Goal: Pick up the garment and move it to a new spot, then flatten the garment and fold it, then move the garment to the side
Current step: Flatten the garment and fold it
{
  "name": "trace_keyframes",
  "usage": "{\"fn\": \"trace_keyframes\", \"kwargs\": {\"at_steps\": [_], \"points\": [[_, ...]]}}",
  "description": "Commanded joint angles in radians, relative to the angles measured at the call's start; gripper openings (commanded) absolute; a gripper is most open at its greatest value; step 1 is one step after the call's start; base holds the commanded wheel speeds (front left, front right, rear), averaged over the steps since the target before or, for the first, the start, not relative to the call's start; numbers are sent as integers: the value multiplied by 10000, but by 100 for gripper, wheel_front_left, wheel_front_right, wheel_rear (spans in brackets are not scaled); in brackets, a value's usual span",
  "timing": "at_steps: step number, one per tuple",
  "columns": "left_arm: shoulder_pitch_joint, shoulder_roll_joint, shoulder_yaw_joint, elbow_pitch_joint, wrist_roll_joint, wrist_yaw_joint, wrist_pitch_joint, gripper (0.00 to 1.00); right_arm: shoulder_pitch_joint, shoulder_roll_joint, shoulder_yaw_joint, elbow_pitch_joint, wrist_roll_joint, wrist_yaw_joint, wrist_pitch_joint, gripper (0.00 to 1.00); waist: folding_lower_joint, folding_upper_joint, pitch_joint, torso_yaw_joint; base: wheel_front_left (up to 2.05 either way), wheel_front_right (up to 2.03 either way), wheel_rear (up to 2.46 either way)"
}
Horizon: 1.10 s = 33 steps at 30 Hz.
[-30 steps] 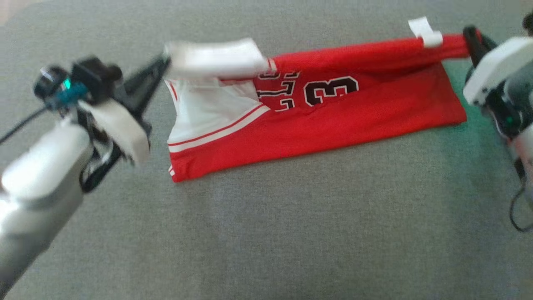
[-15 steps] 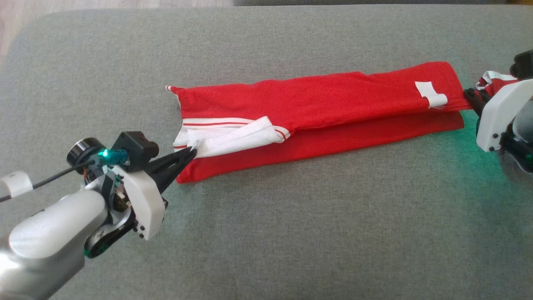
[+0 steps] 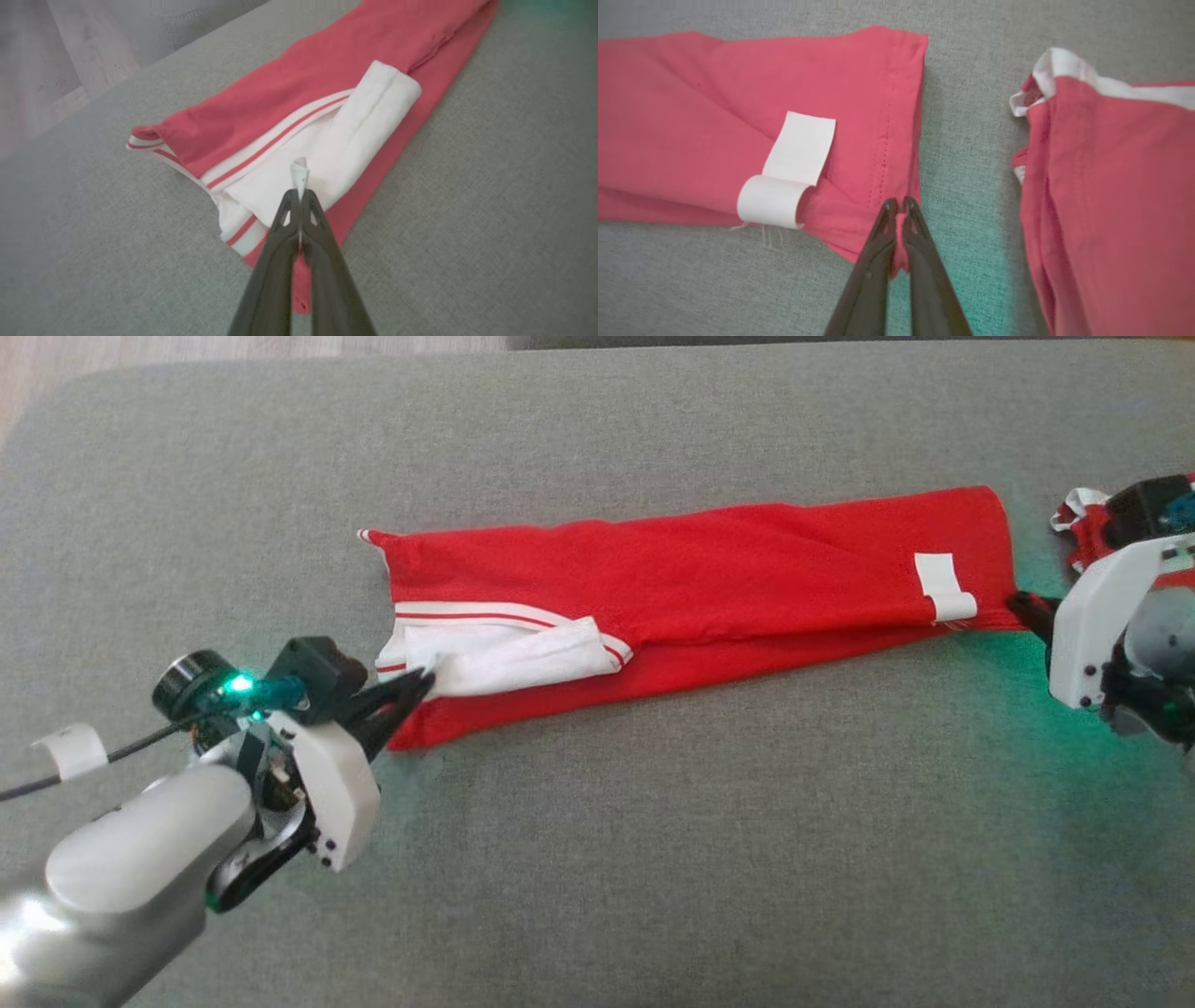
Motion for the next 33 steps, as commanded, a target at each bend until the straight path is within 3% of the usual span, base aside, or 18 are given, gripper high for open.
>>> {"fn": "trace_keyframes", "kwargs": {"at_steps": [1,4,8,14,19,22,27,33], "points": [[-481,202,599,-14,127,216,-279,100,46,-184,-187,-185,183,-9,-95,100,-1,-1,-91,-23,0,0,0],[-492,88,749,119,100,405,-516,100,-50,-113,-309,-278,274,-9,-269,100,-1,-1,-176,-47,0,0,0],[-492,-194,1384,445,-42,1063,-1485,100,-336,270,-988,-442,625,-9,-1191,100,-1,-1,-446,-115,0,0,0],[-217,-1039,2690,533,-441,2221,-3541,100,-294,1204,-2031,-839,715,-9,-3509,100,-1,-1,-971,-155,0,0,0],[593,-1665,3889,301,-392,2900,-3961,100,300,1961,-2561,-1114,-191,-9,-5582,100,-1,-1,-1308,-257,0,0,0],[1495,-2179,5283,-267,266,3192,-3972,100,912,2514,-3079,-1061,-845,-9,-6768,100,-1,-1,-1465,-260,0,0,0],[3542,-3099,7285,-913,1671,3098,-3975,100,2241,3551,-4220,-1233,-2181,-9,-7490,100,-1,-1,-1706,-268,0,0,0],[5521,-4390,8968,-1125,3047,2415,-3976,100,4415,4855,-6208,-2811,-3712,-9,-7544,100,-1,-1,-1874,-160,0,0,0]]}}
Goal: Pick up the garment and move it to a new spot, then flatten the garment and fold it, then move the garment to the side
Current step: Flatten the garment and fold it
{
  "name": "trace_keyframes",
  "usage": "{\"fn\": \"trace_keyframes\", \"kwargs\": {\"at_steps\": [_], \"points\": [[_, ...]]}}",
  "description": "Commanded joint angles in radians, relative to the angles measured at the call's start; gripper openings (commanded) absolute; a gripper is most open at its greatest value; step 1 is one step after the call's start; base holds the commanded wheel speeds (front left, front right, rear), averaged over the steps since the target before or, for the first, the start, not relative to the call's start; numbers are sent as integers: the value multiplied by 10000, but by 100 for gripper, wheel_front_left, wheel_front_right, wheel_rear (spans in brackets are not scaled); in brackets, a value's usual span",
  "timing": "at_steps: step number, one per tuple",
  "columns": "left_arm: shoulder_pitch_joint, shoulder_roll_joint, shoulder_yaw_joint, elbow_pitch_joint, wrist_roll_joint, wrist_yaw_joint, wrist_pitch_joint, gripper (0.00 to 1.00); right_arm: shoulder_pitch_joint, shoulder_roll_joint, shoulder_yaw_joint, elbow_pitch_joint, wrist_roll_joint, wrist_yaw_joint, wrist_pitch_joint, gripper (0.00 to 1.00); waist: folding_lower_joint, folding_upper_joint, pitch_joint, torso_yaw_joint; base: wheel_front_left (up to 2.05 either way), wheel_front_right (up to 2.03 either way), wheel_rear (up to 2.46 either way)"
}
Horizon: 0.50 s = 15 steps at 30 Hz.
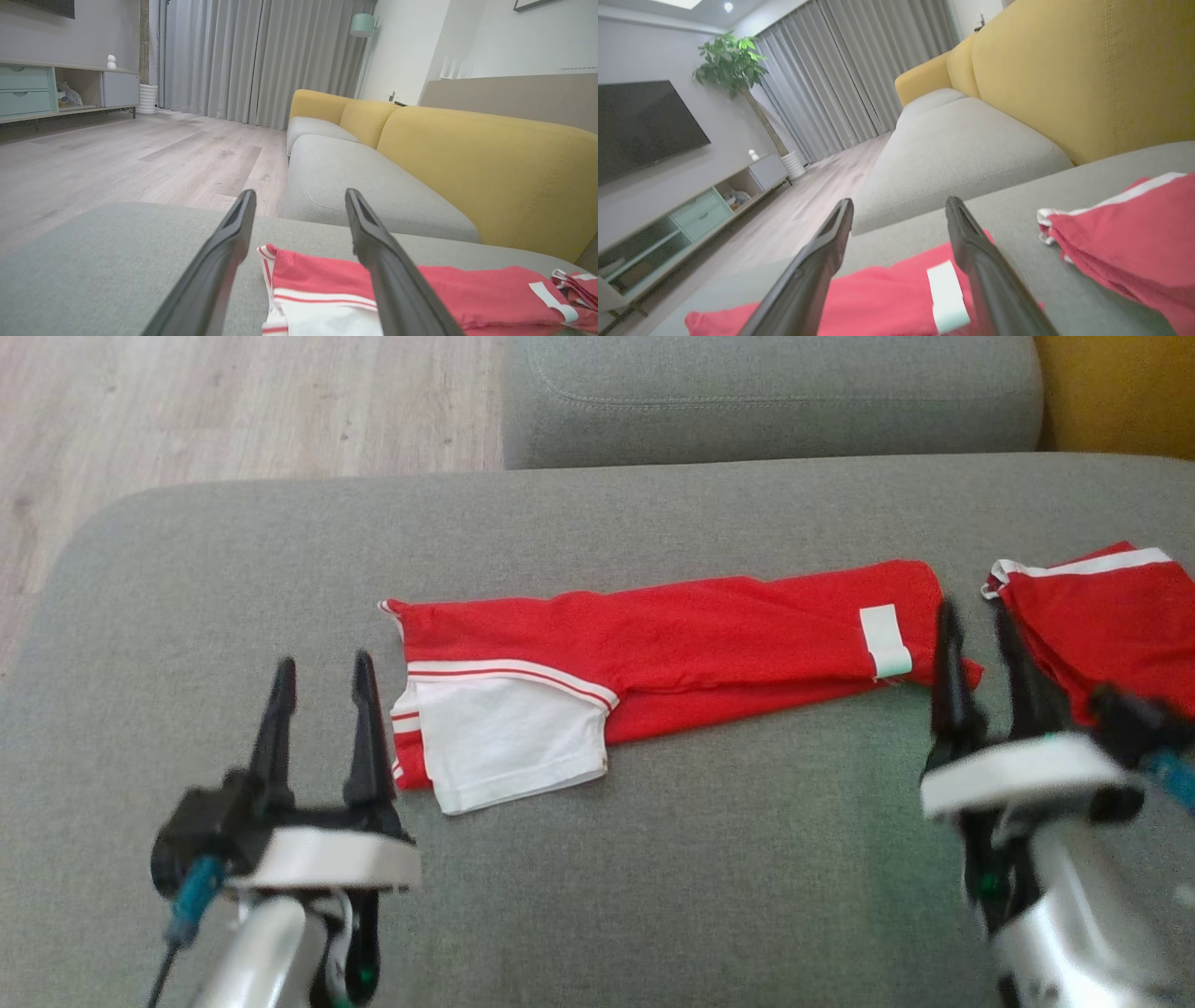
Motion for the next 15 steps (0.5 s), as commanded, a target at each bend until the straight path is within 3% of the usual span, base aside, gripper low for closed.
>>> {"fn": "trace_keyframes", "kwargs": {"at_steps": [1,8,15], "points": [[-17,-209,842,-337,406,-298,-51,100,448,283,-32,-685,-624,-9,-105,100,1,-1,-50,51,0,0,0],[722,-1280,1996,-141,1623,-1332,-52,100,1201,722,-430,-1184,-1594,-9,-106,100,1,-1,81,188,0,0,0],[319,-1700,2356,126,2302,-2045,-52,100,330,651,-923,-788,-2706,-9,490,100,1,-1,640,337,0,0,0]]}}
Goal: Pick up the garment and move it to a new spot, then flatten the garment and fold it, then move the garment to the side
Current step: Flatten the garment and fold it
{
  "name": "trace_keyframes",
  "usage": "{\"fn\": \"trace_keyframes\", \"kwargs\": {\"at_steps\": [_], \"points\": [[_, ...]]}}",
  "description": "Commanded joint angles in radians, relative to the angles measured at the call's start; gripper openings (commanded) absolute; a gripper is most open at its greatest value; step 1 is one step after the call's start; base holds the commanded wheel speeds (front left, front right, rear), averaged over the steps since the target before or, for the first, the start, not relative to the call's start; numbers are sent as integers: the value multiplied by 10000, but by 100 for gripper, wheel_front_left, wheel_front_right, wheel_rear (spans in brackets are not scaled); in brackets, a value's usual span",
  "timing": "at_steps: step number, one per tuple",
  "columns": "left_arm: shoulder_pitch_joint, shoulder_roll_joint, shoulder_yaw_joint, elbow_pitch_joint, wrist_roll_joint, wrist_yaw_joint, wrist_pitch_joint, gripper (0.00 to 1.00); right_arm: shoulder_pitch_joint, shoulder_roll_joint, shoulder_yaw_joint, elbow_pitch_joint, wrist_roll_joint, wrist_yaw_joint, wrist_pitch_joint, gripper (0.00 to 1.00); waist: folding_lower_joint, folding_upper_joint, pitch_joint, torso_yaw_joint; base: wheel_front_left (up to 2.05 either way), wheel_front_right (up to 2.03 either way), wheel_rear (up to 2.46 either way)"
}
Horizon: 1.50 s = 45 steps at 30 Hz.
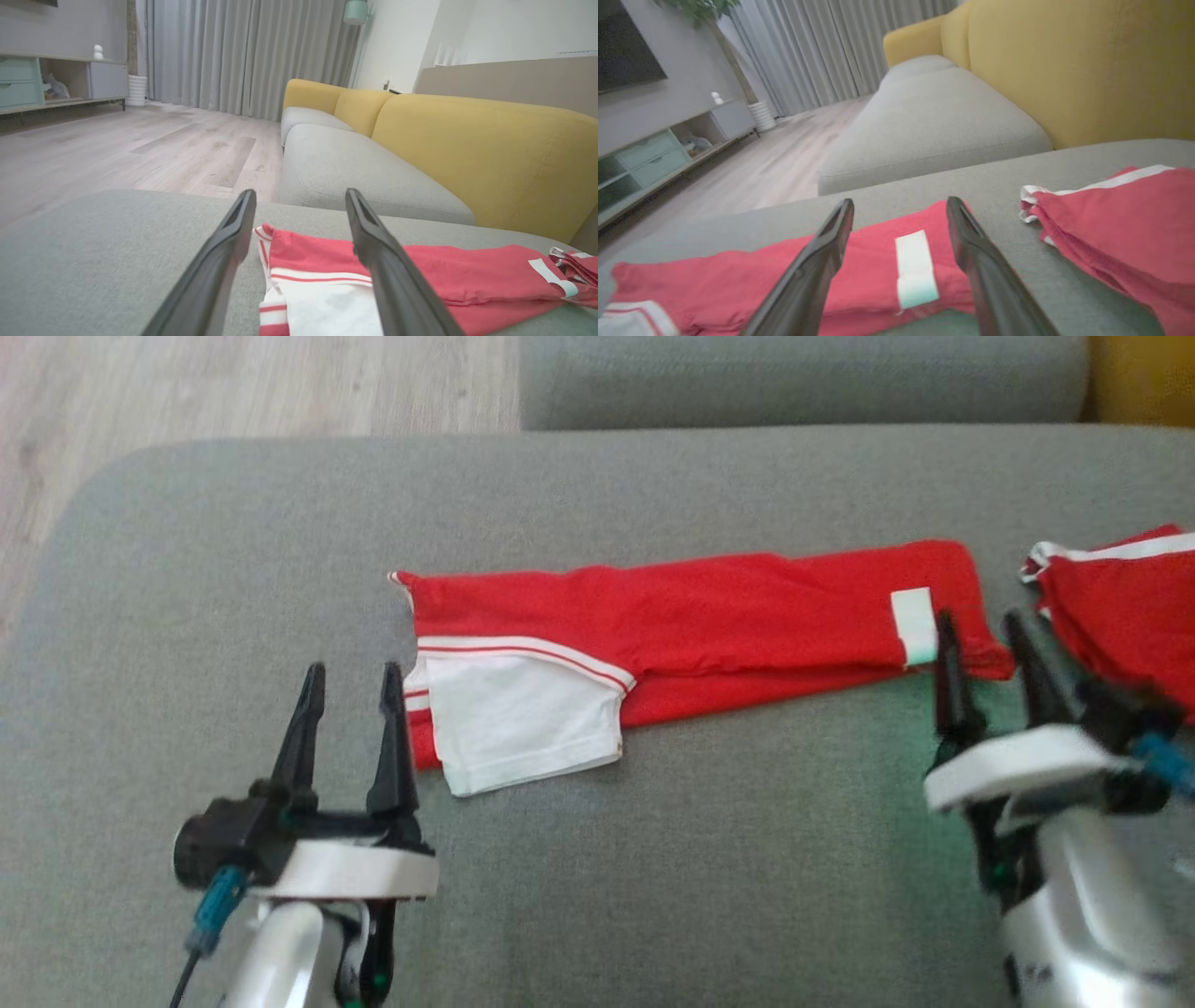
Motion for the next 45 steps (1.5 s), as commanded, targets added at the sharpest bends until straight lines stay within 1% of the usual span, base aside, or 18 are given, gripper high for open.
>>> {"fn": "trace_keyframes", "kwargs": {"at_steps": [1,6,11,12,15,20,21,22,23,27,30,34,37,41,42,45], "points": [[-605,-3,400,-246,156,-114,-52,100,-689,-37,-16,-146,-183,-9,107,100,0,-1,288,89,0,0,0],[-975,-191,518,-79,471,-439,-52,100,-1920,-86,-1326,972,-953,-9,692,100,0,-1,912,285,0,0,0],[-1253,-301,559,6,704,-656,-53,100,-2807,-113,-2578,2436,-1864,-9,1109,100,0,-1,1302,488,0,0,0],[-1287,-327,607,32,741,-699,-53,100,-3034,-95,-2983,2952,-2196,-9,1158,100,0,-1,1368,523,0,0,0],[-1332,-351,647,69,796,-761,-53,100,-3288,-70,-3417,3682,-2621,-9,1266,100,0,-1,1447,568,0,0,0],[-1410,-371,712,96,858,-809,-53,100,-3616,-3,-3621,4698,-3016,-9,1492,100,0,-1,1488,560,0,0,0],[-1418,-373,721,99,872,-816,-53,100,-3686,10,-3590,4848,-3032,-9,1507,75,0,-1,1490,549,0,0,0],[-1424,-374,730,102,887,-822,-53,100,-3746,18,-3567,4970,-3047,-9,1482,13,0,-1,1486,532,0,0,0],[-1425,-375,739,107,897,-827,-53,100,-3797,21,-3542,5070,-3064,-9,1430,0,0,-1,1474,513,0,0,0],[-1376,-378,766,131,894,-805,-53,100,-3915,-172,-3560,5225,-3161,-9,1025,0,0,-1,1315,391,0,0,0],[-1283,-379,772,114,882,-784,-53,100,-3893,-490,-3736,5156,-3280,-9,752,0,0,-1,1116,264,0,0,0],[-1180,-379,740,86,818,-754,-53,100,-3770,-985,-4192,4829,-3253,-9,521,0,0,-1,830,133,0,0,0],[-1093,-379,724,29,793,-712,-53,100,-3706,-1187,-4354,4457,-3069,-9,501,0,0,-1,715,12,0,0,0],[-914,-380,744,48,801,-710,-53,100,-3627,-1108,-4269,3829,-2768,-9,628,0,0,-1,484,-106,0,0,0],[-914,-380,744,48,801,-710,-53,100,-3627,-1108,-4269,3829,-2768,-9,628,0,0,-1,484,-106,0,0,0],[-855,-380,731,45,809,-727,-53,100,-3604,-861,-3992,3258,-2514,-9,780,0,0,-1,338,-115,0,0,0]]}}
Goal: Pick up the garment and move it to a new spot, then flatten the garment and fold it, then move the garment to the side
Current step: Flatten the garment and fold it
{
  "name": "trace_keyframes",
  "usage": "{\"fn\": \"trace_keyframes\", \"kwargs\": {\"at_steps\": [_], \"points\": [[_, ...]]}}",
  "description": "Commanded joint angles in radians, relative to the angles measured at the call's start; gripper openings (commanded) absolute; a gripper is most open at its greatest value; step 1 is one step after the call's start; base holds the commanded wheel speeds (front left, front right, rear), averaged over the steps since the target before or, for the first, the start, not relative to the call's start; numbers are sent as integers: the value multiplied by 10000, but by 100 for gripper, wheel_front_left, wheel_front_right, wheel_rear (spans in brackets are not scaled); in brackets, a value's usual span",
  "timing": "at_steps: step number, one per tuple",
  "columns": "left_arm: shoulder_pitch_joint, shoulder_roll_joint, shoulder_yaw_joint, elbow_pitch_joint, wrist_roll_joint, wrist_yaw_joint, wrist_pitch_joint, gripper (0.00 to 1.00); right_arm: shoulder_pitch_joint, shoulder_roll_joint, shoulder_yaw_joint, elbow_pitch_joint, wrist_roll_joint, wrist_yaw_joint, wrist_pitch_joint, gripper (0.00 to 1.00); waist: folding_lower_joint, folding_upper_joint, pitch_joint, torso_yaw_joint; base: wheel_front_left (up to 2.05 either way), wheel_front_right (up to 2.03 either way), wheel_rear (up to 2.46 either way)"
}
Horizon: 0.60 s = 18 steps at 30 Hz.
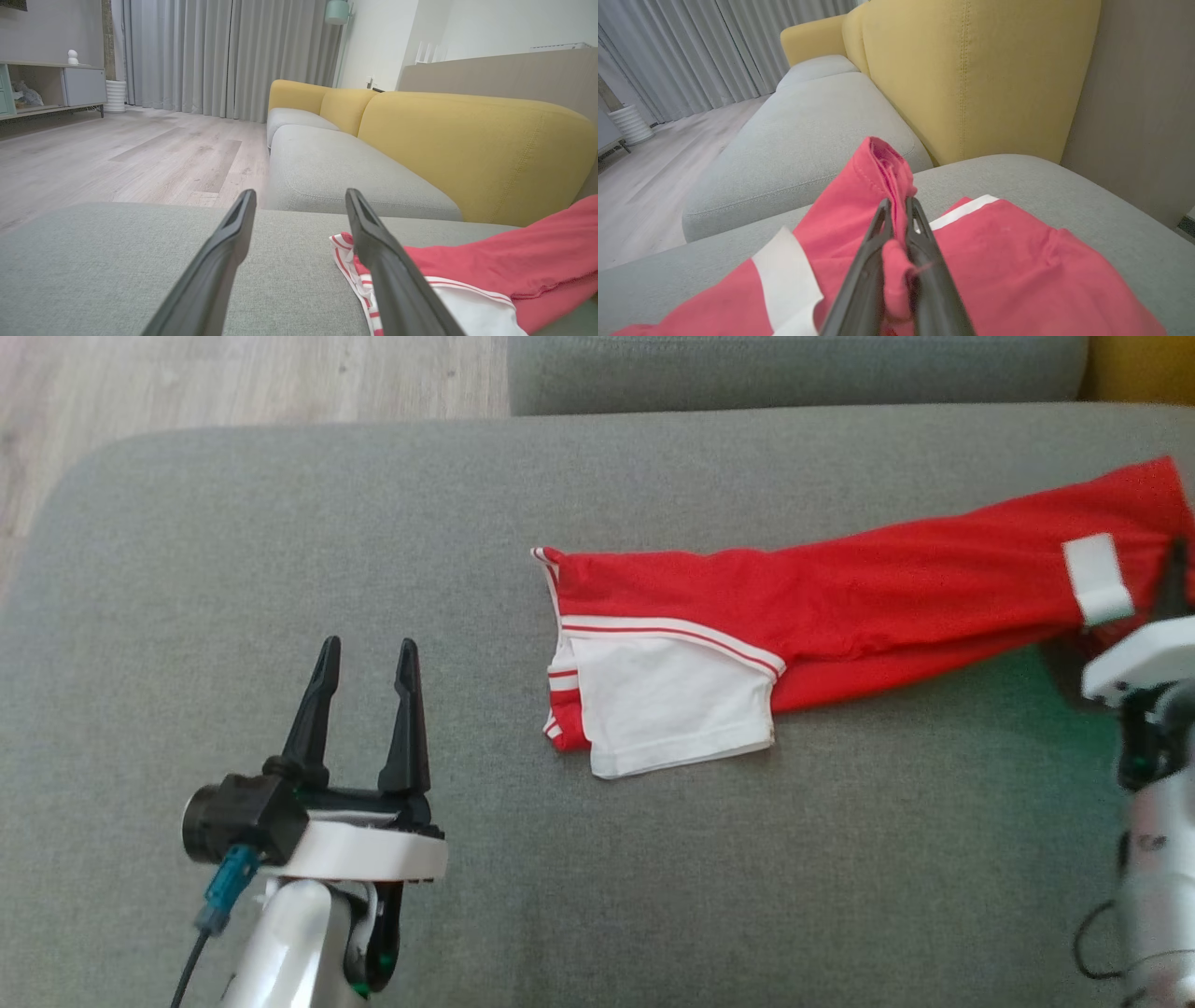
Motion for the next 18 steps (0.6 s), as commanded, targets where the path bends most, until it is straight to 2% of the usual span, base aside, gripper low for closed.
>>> {"fn": "trace_keyframes", "kwargs": {"at_steps": [1,4,9,13,18], "points": [[-225,46,334,-328,-13,29,-53,100,-133,160,452,-594,131,-9,60,0,1,-1,-120,16,0,0,0],[-183,46,337,-346,18,31,-53,100,-63,562,992,-1183,389,-9,244,0,1,-1,-315,100,0,0,0],[-78,46,361,-326,99,6,-53,100,104,1065,2476,-1912,927,-9,620,0,1,-1,-609,360,0,0,0],[-75,45,281,-295,144,-33,-53,100,211,1108,4423,-2056,2438,-9,759,0,1,-1,-711,702,0,0,0],[-141,45,154,-271,178,-41,-53,100,289,1112,6622,-1874,3791,-9,548,0,1,-1,-673,1149,0,0,0]]}}
